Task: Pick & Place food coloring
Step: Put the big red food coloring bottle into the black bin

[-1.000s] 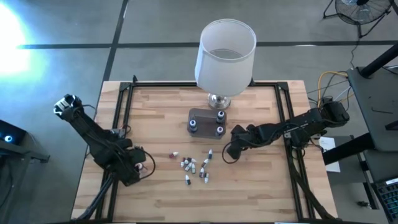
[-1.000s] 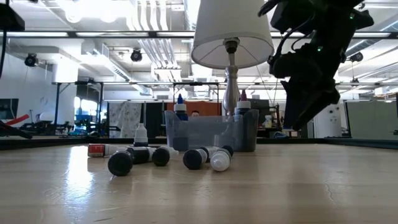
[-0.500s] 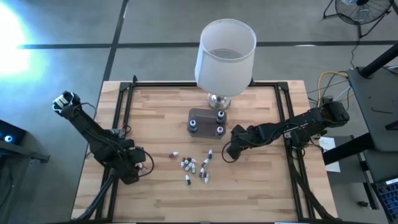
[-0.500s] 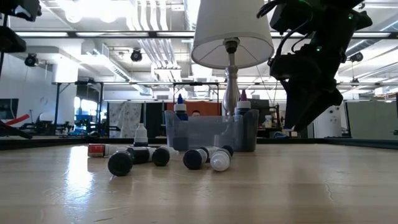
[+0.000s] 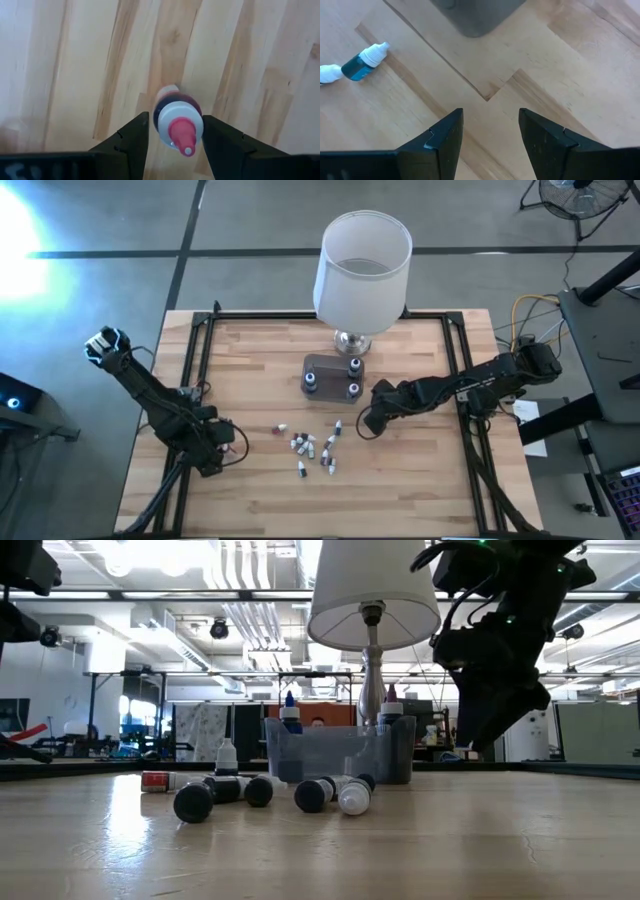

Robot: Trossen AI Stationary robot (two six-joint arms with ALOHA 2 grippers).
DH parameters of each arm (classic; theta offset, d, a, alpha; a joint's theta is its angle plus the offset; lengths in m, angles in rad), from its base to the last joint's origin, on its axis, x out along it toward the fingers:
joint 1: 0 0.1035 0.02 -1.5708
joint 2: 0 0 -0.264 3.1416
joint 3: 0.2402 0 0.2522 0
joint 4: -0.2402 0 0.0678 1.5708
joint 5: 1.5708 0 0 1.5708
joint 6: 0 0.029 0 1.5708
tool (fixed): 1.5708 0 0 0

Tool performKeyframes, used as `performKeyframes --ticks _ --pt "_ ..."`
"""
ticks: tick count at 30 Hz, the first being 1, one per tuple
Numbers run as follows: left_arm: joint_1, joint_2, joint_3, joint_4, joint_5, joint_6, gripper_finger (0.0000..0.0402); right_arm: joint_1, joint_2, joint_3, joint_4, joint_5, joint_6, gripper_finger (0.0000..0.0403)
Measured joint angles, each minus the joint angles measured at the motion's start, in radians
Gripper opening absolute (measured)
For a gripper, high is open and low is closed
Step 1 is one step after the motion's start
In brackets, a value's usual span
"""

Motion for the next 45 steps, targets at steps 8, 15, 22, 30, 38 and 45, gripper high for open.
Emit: performKeyframes --ticks 8,15,22,30,38,45 --pt "0.000 0.000 0.002 0.001 0.027 -0.004 0.0136 -0.010 0.000 0.000 0.000 0.000 -0.004 0.0185" --pt "0.001 -0.001 0.003 0.025 0.022 -0.009 0.0090 -0.010 0.000 0.000 0.000 0.000 -0.004 0.0185" --pt "0.004 -0.001 0.007 0.024 -0.024 -0.045 0.0088 -0.009 0.000 0.000 0.000 0.000 -0.001 0.0185" --pt "0.116 -0.001 0.103 -0.083 -0.097 -0.017 0.0086 0.024 -0.039 0.000 0.002 0.056 0.001 0.0184" --pt "0.494 0.016 0.225 -0.101 -0.067 0.333 0.0085 0.088 -0.090 -0.013 -0.056 0.022 -0.011 0.0170" --pt "0.832 0.122 0.420 -0.087 -0.062 0.731 0.0085 0.147 -0.092 -0.026 -0.106 0.037 0.113 0.0160"
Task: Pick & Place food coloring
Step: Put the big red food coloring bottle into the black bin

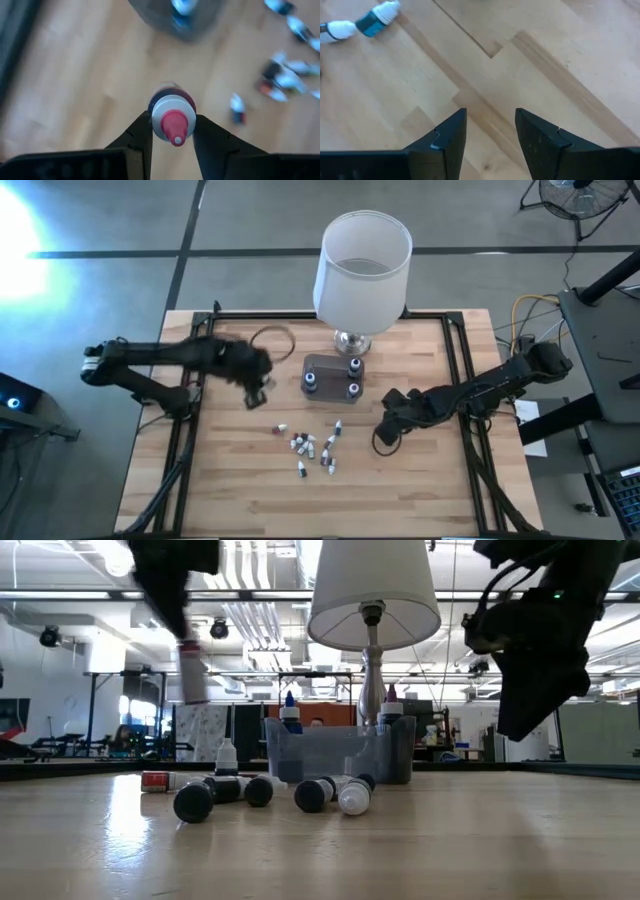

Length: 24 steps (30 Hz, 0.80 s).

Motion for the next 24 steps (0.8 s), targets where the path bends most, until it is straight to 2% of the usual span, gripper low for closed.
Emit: performKeyframes --ticks 4,10,16,24 --pt "0.120 0.116 0.115 0.038 -0.005 0.171 0.0085 0.027 0.010 0.000 0.004 0.039 0.033 0.0153" --pt "0.160 0.301 0.276 0.125 0.013 0.315 0.0085 0.035 0.031 0.000 0.005 0.055 0.042 0.0144" --pt "0.157 0.453 0.397 0.127 0.013 0.360 0.0085 0.037 0.034 -0.001 0.006 0.077 0.042 0.0136" --pt "0.157 0.529 0.413 0.132 0.038 0.355 0.0084 0.037 0.034 -0.002 0.006 0.081 0.018 0.0136"
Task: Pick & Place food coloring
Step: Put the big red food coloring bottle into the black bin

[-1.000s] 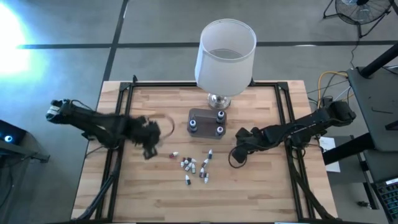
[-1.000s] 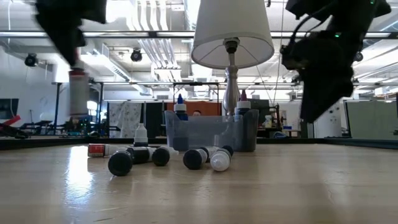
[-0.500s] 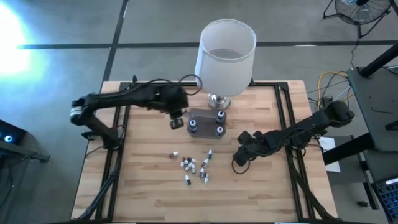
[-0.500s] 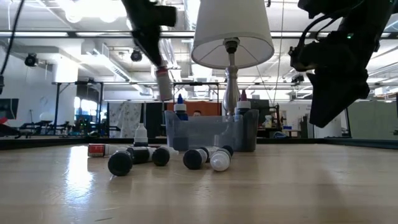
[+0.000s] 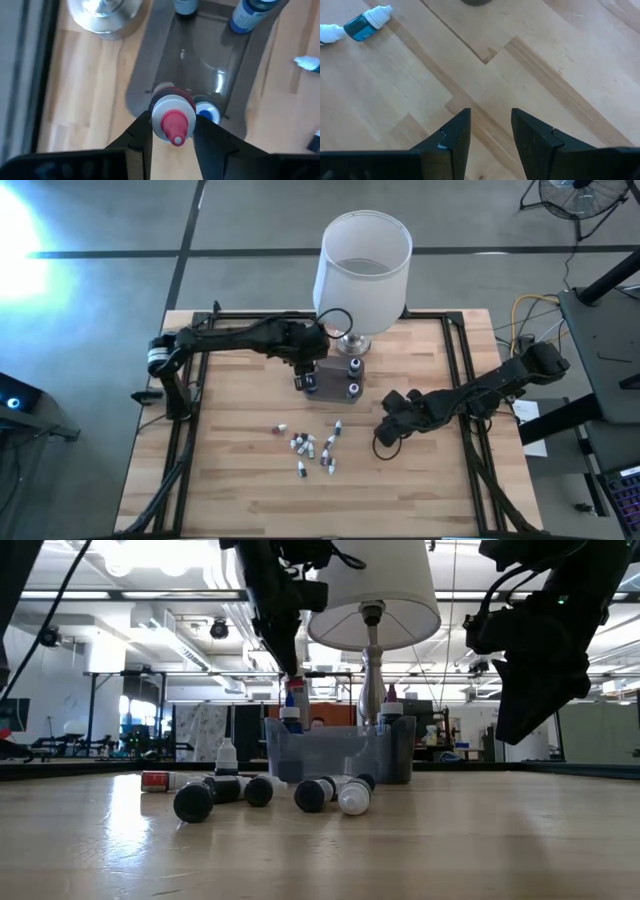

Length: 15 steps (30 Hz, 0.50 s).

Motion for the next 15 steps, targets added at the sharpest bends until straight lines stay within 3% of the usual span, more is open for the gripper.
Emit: performKeyframes --ticks 15 --pt "-0.002 0.057 -0.001 0.001 0.026 -0.010 0.0084 0.000 0.000 -0.027 0.004 0.000 -0.014 0.0136"
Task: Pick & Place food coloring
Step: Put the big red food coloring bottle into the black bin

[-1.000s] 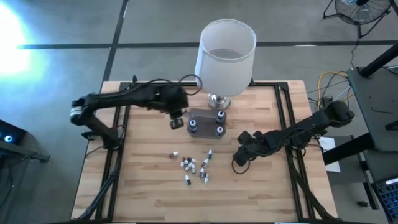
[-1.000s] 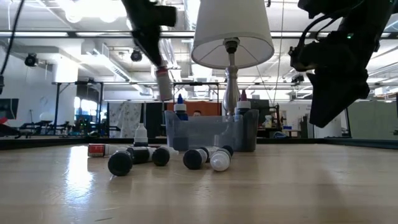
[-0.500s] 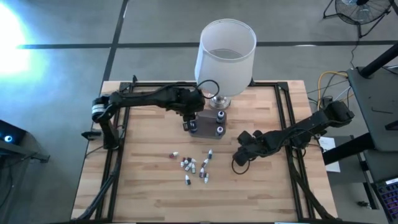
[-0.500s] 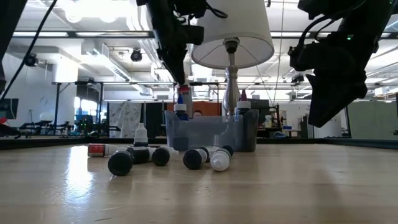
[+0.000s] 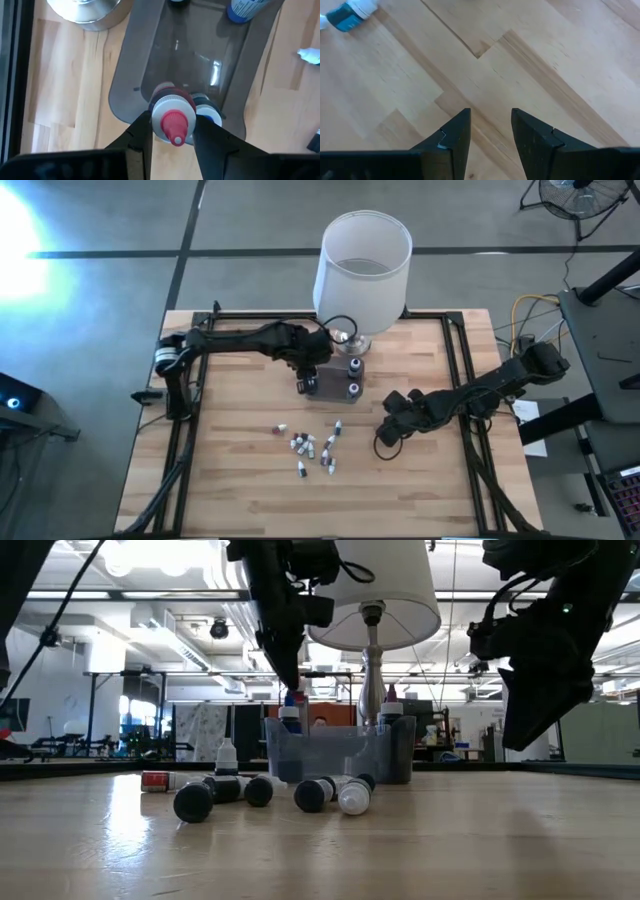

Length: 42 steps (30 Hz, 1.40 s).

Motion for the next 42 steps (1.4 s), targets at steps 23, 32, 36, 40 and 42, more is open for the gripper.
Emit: performKeyframes --ticks 23,32,36,40,42 --pt "0.000 -0.002 -0.125 0.034 0.002 -0.012 0.0085 0.000 0.000 -0.020 0.022 0.000 0.002 0.0137" --pt "0.000 -0.023 -0.116 0.065 -0.015 -0.012 0.0085 0.000 0.000 -0.020 0.027 0.000 -0.001 0.0137" --pt "0.000 -0.023 -0.126 0.067 -0.002 -0.004 0.0092 0.000 0.000 -0.021 0.028 0.000 -0.004 0.0137" --pt "0.000 -0.023 -0.132 0.067 0.011 -0.008 0.0124 0.000 0.000 -0.021 0.028 0.000 -0.004 0.0137" --pt "0.000 -0.024 -0.130 0.068 0.010 -0.008 0.0139 0.000 0.000 -0.021 0.029 0.001 -0.004 0.0137"
